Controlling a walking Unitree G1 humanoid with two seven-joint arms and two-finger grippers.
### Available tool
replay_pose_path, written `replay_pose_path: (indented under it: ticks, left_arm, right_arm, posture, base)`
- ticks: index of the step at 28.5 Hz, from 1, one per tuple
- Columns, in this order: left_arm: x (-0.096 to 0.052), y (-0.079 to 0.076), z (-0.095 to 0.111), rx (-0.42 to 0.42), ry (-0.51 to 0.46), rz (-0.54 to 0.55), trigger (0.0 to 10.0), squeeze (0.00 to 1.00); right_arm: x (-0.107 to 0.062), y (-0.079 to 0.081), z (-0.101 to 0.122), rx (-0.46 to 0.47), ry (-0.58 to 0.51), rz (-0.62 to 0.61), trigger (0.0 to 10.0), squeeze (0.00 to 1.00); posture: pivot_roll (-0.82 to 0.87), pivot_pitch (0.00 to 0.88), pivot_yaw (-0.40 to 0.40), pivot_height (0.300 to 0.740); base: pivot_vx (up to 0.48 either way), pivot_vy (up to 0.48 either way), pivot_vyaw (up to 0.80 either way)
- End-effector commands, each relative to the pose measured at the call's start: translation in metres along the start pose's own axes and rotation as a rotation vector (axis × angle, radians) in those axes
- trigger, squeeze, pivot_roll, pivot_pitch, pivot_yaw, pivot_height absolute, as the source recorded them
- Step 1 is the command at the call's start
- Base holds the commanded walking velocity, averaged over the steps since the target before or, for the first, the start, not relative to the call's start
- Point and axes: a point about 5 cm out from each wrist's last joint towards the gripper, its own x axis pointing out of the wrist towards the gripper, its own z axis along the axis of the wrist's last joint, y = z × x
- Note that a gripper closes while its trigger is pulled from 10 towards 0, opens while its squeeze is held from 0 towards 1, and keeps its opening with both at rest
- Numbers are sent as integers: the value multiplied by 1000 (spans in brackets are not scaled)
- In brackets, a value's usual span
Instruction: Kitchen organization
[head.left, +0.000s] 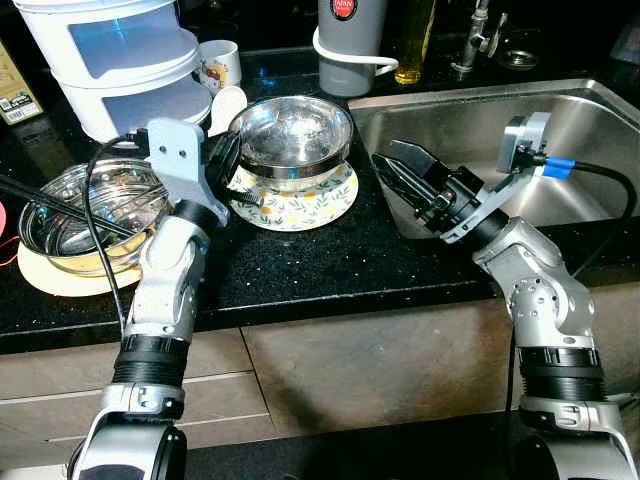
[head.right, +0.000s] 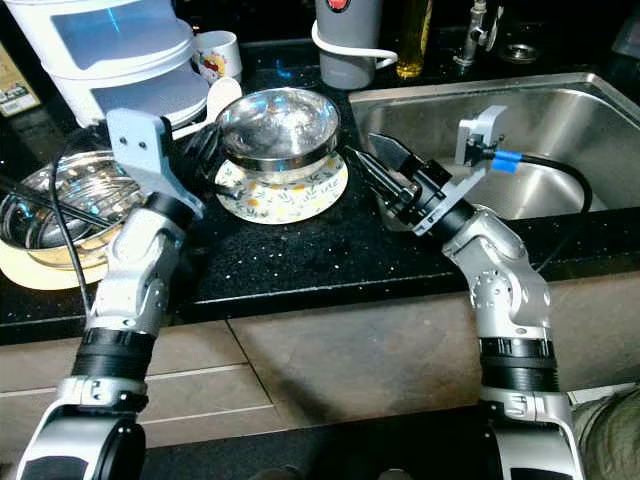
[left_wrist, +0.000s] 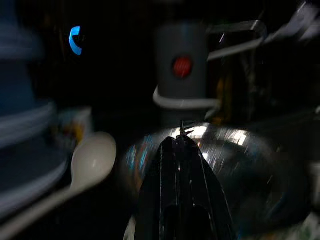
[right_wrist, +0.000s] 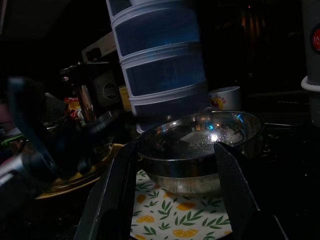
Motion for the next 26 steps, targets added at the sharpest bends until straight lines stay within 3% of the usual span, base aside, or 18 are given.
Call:
replay_pose_path:
  ticks: [1,2,5,13,14,16,17,26]
  left_arm:
    - [4,-4,9,-5,-32,-22,0,0]
    - [8,-9,20,-11,-72,-44,0,0]
    - [11,-14,29,-20,-103,-63,0,0]
    - [11,-24,44,-64,-139,-63,0,0]
    - [9,-25,48,-72,-151,-45,3059,0]
    - [8,-24,50,-76,-154,-34,3059,0]
    - [7,-24,51,-70,-154,-33,10000,0]
    - [6,-19,61,-35,-149,-24,10000,0]
  right_arm:
    - [2,3,1,6,-7,13,10000,0]
    - [2,3,2,9,-12,15,10000,0]
    - [4,3,2,15,-18,17,10000,0]
    - [6,2,0,32,-17,12,10000,0]
    - [6,2,-1,35,-15,12,10000,0]
    - [7,2,-1,37,-15,11,10000,0]
    - [7,2,-1,39,-16,10,10000,0]
    - [8,-2,-3,36,-28,-37,10000,0]
  posture:
    - [-1,51,-15,732]
    - [0,49,-16,732]
    - [2,46,-15,732]
    - [5,38,-16,732]
    - [7,36,-16,732]
    - [7,36,-16,732]
    - [9,32,-15,732]
    - [14,31,-13,732]
  base:
    - [0,0,0]
    - [0,0,0]
    - [0,0,0]
    - [0,0,0]
    - [0,0,0]
    - [0,0,0]
    - [0,0,0]
    - [0,-30,0]
